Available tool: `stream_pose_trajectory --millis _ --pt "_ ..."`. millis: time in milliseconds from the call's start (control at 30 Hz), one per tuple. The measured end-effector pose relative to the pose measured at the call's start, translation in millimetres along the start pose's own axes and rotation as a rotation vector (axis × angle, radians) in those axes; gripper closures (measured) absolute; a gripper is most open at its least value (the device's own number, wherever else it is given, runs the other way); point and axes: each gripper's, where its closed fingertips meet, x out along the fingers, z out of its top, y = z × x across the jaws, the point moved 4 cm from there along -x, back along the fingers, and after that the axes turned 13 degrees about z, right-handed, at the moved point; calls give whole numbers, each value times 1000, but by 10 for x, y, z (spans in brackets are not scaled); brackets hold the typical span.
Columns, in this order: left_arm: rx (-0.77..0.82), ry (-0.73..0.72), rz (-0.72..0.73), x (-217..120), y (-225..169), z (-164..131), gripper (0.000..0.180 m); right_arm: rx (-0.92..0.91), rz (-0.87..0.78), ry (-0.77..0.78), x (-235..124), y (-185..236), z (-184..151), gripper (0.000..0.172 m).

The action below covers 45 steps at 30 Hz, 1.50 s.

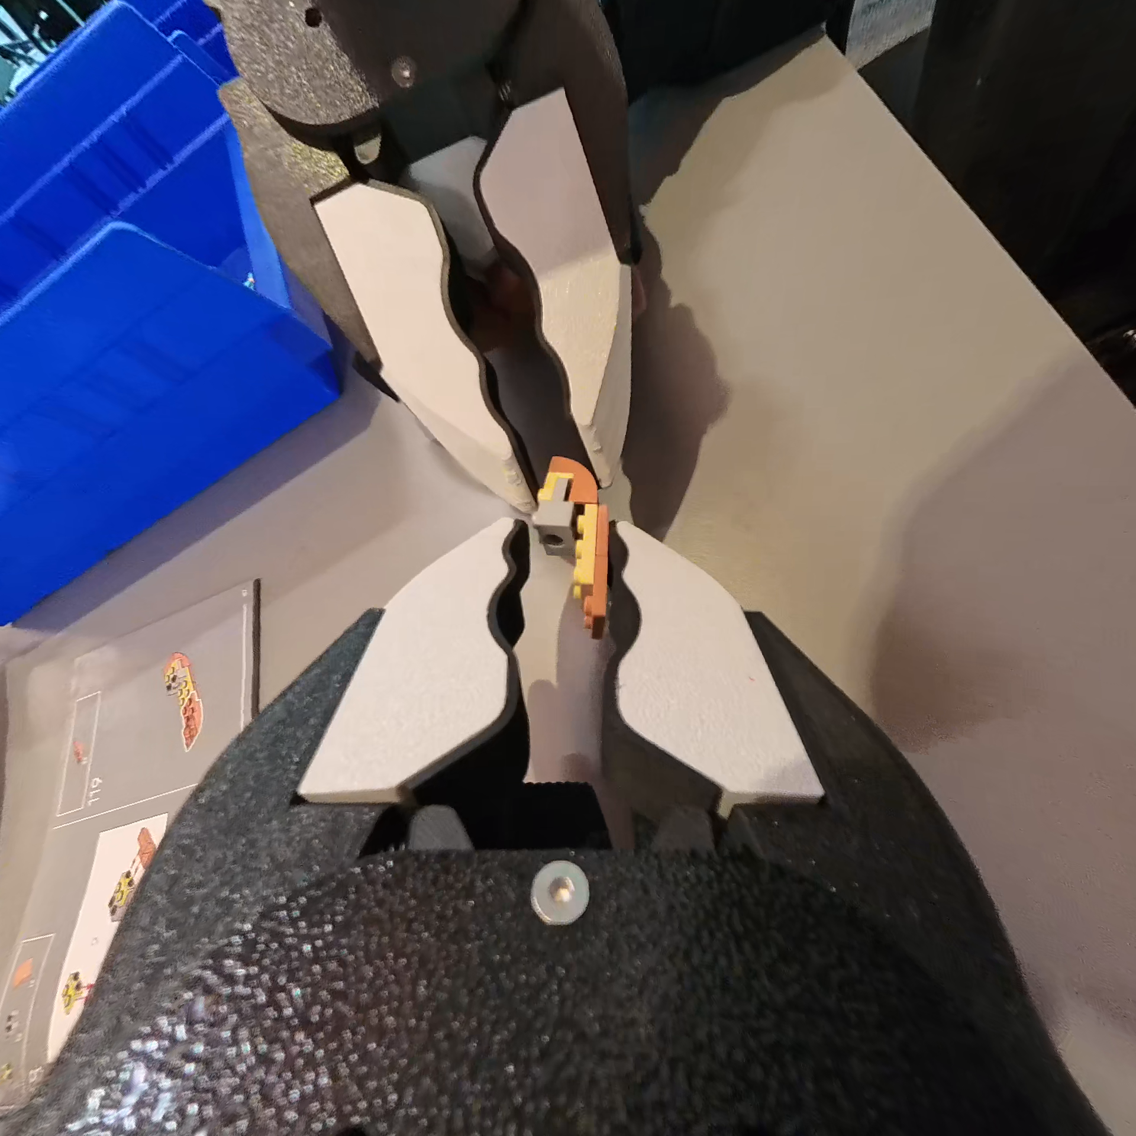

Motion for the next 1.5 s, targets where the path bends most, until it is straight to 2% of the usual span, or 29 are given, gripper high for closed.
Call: stream_pose_trajectory --millis 567,900,1033,1333,1500 --pt "54 132 -31 22 -75 -41 160 -60 -27 168 88 36 -24 157" --pt "-125 2 53 -39 169 37 160 2 -122 64 -73 -88 18 156" --pt "-115 -3 46 -23 148 38 160 13 -121 42 -67 -89 36 159" --pt "14 97 -15 61 -38 -22 160 -58 -55 208 58 23 -97 160" --pt "79 119 2 76 -70 -16 159 -50 -30 227 68 44 -110 160"
